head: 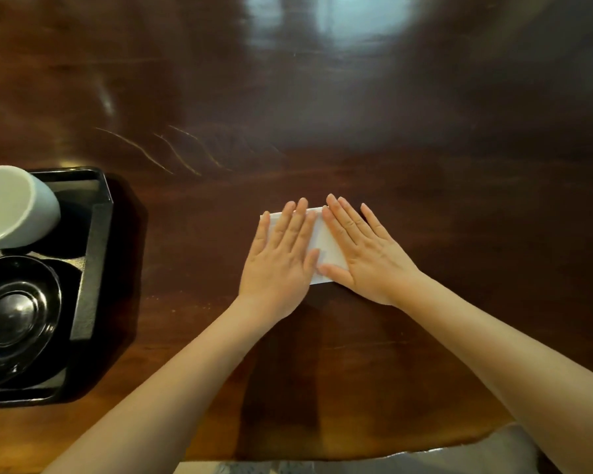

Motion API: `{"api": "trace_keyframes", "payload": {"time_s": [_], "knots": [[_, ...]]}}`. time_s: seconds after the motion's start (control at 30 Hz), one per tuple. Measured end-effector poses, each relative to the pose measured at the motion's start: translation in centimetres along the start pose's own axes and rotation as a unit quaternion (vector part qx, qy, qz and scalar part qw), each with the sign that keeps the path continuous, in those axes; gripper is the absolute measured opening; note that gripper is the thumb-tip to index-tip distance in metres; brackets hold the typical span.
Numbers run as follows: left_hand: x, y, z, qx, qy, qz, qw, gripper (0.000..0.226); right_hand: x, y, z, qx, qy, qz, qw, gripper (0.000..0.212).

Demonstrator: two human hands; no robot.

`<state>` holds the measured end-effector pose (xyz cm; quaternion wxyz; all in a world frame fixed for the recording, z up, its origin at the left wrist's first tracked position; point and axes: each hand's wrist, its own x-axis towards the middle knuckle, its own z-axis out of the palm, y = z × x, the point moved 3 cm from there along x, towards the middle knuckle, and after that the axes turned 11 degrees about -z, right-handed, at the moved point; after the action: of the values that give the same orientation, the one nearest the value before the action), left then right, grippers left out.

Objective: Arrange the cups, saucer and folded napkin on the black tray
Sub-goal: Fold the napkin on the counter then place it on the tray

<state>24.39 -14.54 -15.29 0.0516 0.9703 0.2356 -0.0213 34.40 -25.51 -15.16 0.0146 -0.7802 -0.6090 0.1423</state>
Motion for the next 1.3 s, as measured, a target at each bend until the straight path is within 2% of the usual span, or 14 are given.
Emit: {"api": "trace_keyframes", "payload": {"time_s": [0.23, 0.37, 0.47, 0.53, 0.67, 0.77, 0.83, 0.93, 1.03, 1.1, 1.23, 1.3], "knots": [[-0.3, -2.8, 0.4, -0.002, -0.014, 0.003, 1.000, 0.059, 0.0, -0.2, -0.7, 0.013, -0.021, 0.006, 1.000, 0.081], [-0.4, -2.6, 0.4, -0.018, -0.025, 0.002, 1.000, 0.059, -0.3, -2.7, -1.8, -0.077, 0.058, -0.016, 0.995, 0.079], [-0.4, -2.6, 0.2, -0.045, -0.048, 0.000, 0.998, 0.059, -0.5, -4.9, -1.4, -0.104, 0.094, -0.091, 0.986, 0.059], [-0.2, -2.7, 0.1, -0.058, -0.081, 0.001, 0.995, 0.060, -0.6, -5.1, -1.0, -0.127, 0.095, -0.101, 0.982, 0.048], [0.0, -3.8, -0.3, -0.040, -0.139, 0.055, 0.988, 0.076, -0.8, -5.2, -0.2, -0.172, 0.066, -0.103, 0.978, 0.049], [0.0, -4.6, -0.7, 0.014, -0.135, 0.113, 0.984, 0.097, -0.8, -5.1, -0.4, -0.178, 0.079, -0.106, 0.975, 0.052], [0.0, -4.6, -1.0, 0.036, -0.108, 0.136, 0.984, 0.102, -1.0, -5.1, -1.1, -0.142, 0.111, -0.096, 0.979, 0.050], [-0.2, -4.4, -1.3, 0.062, -0.077, 0.146, 0.984, 0.100, -1.6, -4.8, -1.8, -0.019, 0.200, -0.068, 0.977, 0.028], [-0.1, -4.2, -1.7, 0.078, -0.064, 0.152, 0.983, 0.093, -2.1, -4.2, -1.7, 0.091, 0.211, -0.042, 0.972, 0.019], [0.2, -4.0, -2.1, 0.076, -0.033, 0.179, 0.980, 0.072, -2.3, -3.2, -2.0, 0.160, 0.201, -0.019, 0.966, 0.024], [1.0, -4.1, -3.1, 0.033, 0.006, 0.211, 0.977, 0.073, -2.2, -1.2, -2.9, 0.264, 0.134, -0.027, 0.955, 0.021], [1.0, -4.0, -3.4, 0.008, 0.014, 0.253, 0.967, 0.059, -2.1, -0.6, -2.6, 0.262, 0.090, -0.041, 0.960, 0.029]]}}
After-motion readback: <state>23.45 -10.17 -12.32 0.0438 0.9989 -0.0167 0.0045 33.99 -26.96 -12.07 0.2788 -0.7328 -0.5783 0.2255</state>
